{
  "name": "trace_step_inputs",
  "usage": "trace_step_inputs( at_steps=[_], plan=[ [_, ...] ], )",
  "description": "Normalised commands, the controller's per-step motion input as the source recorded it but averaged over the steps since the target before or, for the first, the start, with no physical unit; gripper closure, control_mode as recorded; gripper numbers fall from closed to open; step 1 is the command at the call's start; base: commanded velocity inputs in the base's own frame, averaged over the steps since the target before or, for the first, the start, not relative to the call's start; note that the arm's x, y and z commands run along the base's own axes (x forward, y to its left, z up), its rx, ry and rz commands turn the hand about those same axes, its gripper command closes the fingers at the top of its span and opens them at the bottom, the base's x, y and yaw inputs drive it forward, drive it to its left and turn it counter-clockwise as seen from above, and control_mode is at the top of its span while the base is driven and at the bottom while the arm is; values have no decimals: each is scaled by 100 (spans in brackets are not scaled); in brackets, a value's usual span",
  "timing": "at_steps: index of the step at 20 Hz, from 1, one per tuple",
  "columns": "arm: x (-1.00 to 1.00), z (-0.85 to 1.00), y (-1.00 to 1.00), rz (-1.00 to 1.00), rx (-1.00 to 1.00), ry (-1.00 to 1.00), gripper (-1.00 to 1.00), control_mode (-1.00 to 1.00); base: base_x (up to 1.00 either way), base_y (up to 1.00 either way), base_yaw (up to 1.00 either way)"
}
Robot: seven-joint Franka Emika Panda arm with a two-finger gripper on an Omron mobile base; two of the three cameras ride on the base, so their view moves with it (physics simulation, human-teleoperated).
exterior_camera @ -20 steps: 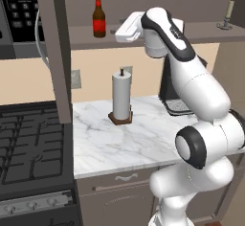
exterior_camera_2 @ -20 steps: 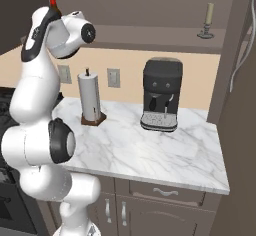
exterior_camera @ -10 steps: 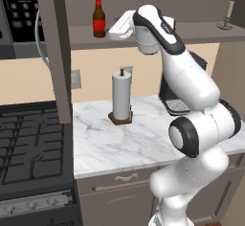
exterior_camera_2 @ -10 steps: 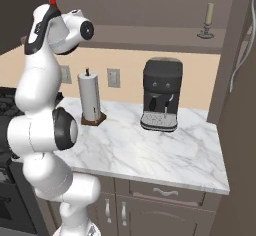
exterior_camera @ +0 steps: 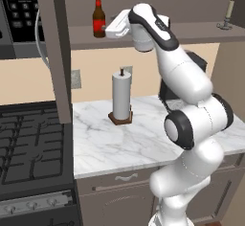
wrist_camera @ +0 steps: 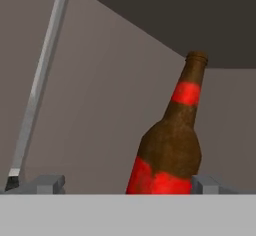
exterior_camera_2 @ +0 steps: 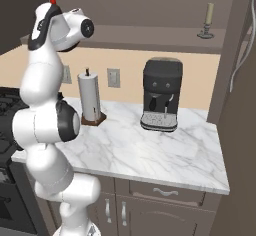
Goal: Get the candle and the beer from the cabinet and move them to the dining counter.
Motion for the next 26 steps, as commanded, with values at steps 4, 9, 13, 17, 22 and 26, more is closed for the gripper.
trace_step_inputs(
  at_steps=[4, 9, 13, 17, 22, 26],
  plan=[
    [24, 0, 6, 0, 0, 0, -100, -100, 0, 0, 0],
    [21, 0, 4, 0, 0, 0, -100, -100, 0, 0, 0],
    [21, 0, 4, 0, 0, 0, -100, -100, 0, 0, 0],
    [12, 0, 6, 0, 0, 0, -100, -100, 0, 0, 0],
    [6, 0, 10, 0, 0, 0, -100, -100, 0, 0, 0],
    [8, 0, 11, 0, 0, 0, -100, -100, 0, 0, 0]
  ],
)
